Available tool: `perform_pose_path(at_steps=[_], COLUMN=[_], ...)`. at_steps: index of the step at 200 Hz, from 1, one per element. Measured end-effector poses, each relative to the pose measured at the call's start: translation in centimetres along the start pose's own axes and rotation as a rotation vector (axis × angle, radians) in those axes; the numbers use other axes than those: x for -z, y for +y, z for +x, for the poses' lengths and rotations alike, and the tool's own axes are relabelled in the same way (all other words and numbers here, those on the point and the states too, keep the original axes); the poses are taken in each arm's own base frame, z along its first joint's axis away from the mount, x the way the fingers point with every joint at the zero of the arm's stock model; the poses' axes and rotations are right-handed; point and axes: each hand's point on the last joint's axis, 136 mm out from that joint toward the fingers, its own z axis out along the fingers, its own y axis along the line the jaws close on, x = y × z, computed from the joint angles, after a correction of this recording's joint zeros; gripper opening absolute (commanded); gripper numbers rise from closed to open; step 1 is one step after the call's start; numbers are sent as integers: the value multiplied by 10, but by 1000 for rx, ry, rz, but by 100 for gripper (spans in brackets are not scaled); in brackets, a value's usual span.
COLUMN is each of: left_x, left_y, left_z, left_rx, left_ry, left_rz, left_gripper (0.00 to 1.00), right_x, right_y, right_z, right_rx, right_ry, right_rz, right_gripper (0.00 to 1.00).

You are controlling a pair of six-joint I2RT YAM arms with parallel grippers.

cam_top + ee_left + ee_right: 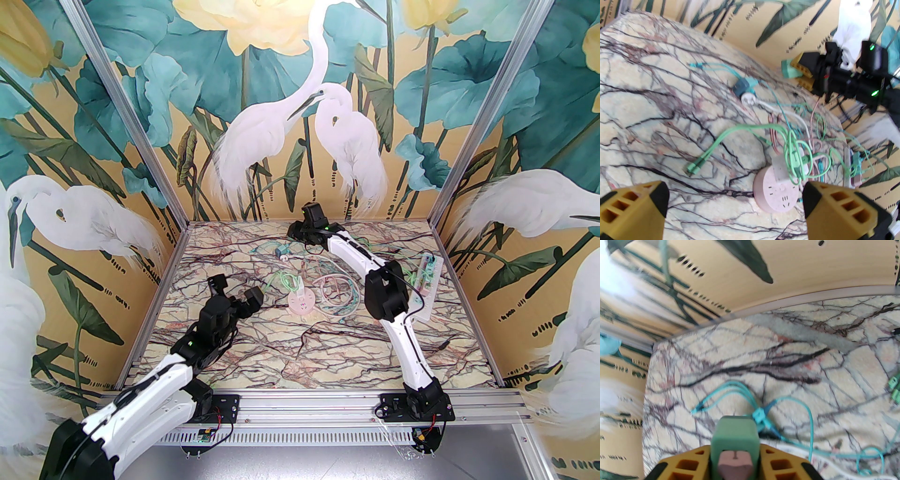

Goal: Pull the plug off the socket

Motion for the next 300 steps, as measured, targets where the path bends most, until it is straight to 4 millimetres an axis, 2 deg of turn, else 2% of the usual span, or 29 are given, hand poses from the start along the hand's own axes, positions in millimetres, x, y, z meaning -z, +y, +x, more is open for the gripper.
perform_pose_path(at_steps=[37,74,118,143,169,181,187,212,271,300], left_x=[-2,-8,-11,-11,-13,-14,-14,-17,-20,-22], left_y=[3,9,11,11,13,14,14,16,18,18], left_z=[1,11,15,15,19,21,22,26,34,36], left_rx=[7,-1,-3,0,-4,-5,-7,-10,-13,-16], left_ry=[1,33,47,48,60,68,73,90,118,132], left_rz=[-17,-43,-56,-56,-65,-67,-69,-73,-84,-86], left_gripper=[99,99,99,100,99,99,99,99,99,100], right_x=[-24,-33,-33,-34,-34,-31,-29,-14,40,61], right_y=[-26,-51,-63,-68,-77,-79,-78,-67,-13,-8], right_z=[2,1,-4,0,13,19,21,26,20,27], right_rx=[-91,-170,-220,-227,-237,-243,-247,-244,-184,-150], right_ry=[-5,-1,-7,2,35,53,61,91,120,147], right_rz=[4,38,54,64,95,112,118,141,105,110], right_gripper=[35,35,58,60,64,72,75,76,77,78])
